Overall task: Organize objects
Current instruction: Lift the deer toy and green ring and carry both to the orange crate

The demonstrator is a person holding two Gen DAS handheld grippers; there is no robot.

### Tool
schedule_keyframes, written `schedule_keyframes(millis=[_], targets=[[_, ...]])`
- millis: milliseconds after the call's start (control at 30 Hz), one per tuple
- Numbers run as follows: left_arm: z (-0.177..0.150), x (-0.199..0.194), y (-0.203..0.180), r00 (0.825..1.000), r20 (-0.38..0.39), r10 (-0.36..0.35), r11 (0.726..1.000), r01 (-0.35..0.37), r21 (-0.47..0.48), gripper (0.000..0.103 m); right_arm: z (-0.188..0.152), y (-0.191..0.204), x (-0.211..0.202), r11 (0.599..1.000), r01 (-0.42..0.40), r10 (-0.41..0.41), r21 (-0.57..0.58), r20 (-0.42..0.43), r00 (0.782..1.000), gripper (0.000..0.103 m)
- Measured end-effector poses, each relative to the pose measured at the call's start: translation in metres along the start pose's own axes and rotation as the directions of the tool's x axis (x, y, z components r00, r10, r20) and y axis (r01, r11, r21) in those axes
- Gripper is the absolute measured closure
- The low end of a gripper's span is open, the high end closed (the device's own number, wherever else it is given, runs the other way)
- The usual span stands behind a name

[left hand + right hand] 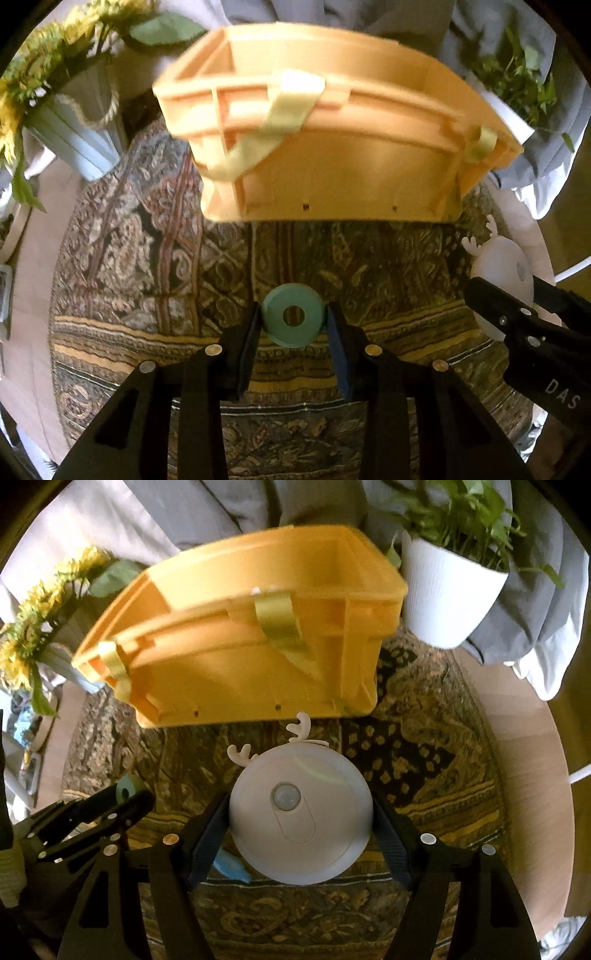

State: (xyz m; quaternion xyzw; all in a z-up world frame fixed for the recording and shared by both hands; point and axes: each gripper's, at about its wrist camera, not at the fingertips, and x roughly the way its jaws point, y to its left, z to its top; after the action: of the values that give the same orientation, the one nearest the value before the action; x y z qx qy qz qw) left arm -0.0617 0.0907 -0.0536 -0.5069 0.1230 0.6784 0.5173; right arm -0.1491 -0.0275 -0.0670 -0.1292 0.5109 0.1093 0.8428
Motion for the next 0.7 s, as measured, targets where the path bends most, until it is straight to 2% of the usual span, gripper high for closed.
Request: schedule_keyframes(millis=[367,700], targets=[[0.033,-0.026,0.008,0.991,0.136,-0.014,1.000,0.017,-0.023,0.067,0.021,0.006,-0.029,0.999,-0.036,0.037,-0.010,0.102,0.994,0.029],[0.053,-0.044,0.010,0.976,0.219,-0.011,1.000,0.016,-0.022,0.067,0.041,0.013,-0.048,0.998,-0.053,0.058,-0.032,0.184,0.981,0.029]])
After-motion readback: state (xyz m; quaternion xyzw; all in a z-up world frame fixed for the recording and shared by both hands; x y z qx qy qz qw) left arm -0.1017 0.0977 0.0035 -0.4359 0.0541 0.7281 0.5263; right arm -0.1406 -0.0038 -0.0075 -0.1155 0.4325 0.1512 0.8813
